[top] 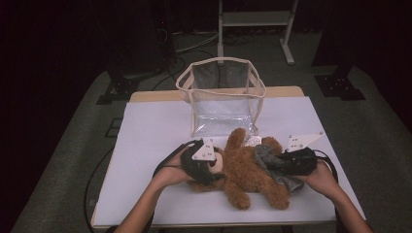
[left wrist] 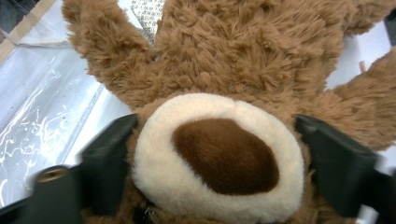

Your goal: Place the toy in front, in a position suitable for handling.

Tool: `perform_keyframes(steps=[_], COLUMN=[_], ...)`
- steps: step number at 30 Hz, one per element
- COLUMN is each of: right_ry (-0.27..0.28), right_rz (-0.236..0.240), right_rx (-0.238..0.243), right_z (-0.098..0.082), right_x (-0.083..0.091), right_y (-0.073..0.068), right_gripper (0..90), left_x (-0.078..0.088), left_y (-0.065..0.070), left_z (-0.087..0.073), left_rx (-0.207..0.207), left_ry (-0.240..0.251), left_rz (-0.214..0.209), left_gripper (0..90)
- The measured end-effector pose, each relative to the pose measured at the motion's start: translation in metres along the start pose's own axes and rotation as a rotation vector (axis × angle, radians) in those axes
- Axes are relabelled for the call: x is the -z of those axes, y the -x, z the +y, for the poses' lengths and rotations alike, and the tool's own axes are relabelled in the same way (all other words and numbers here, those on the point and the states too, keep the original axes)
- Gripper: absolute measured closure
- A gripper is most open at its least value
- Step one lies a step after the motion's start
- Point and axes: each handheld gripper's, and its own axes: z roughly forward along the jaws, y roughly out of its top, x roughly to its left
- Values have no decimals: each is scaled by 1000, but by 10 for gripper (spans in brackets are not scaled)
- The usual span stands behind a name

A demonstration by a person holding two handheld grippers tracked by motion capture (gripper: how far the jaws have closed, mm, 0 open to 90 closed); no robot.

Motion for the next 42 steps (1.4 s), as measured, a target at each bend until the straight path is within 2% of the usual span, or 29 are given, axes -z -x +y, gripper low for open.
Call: perform_keyframes(steps=[1,3,4,7,12,14,16,18,19,22,23,28,31,33,36,38,40,42], right_ry=[1,-3,-2,-5,4,11,2,-18,-20,-32,-25,-75,-74,-63,-31,-28,-48,-71], right_rz=[-1,-3,-1,-3,61,92,105,97,97,89,94,46,56,51,32,31,34,37], right_rx=[-2,7,8,36,81,108,155,178,183,168,147,73,47,67,127,151,164,152], right_z=[0,2,3,11,27,35,43,49,50,47,43,20,16,23,50,63,71,72], right_x=[0,1,2,4,3,0,-6,-13,-15,-22,-22,-18,-13,-9,-5,-10,-22,-33], right_y=[0,-1,-2,-8,-26,-35,-44,-47,-46,-40,-36,-18,-14,-17,-19,-17,-12,-5], right_gripper=[719,719,719,720,723,723,722,722,722,722,722,722,722,722,723,723,722,723], left_x=[2,6,8,17,46,57,57,52,50,51,50,49,48,47,45,45,45,46], left_y=[-1,0,0,-1,0,0,2,4,5,5,5,4,4,5,8,11,12,11], left_z=[0,0,0,-1,-4,-7,-14,-20,-25,-33,-34,-35,-35,-33,-29,-28,-28,-30], left_rx=[7,-6,-18,-21,3,4,4,12,20,53,58,56,54,45,26,11,0,6], left_ry=[-5,-14,-21,-15,33,41,-1,-31,-36,10,16,25,25,14,-4,-17,-22,-17], left_rz=[-2,0,2,-14,-84,-94,-82,-82,-78,-77,-77,-82,-85,-82,-75,-73,-72,-74], left_gripper=[274,343,355,376,381,378,371,361,356,345,343,332,329,325,319,314,312,312])
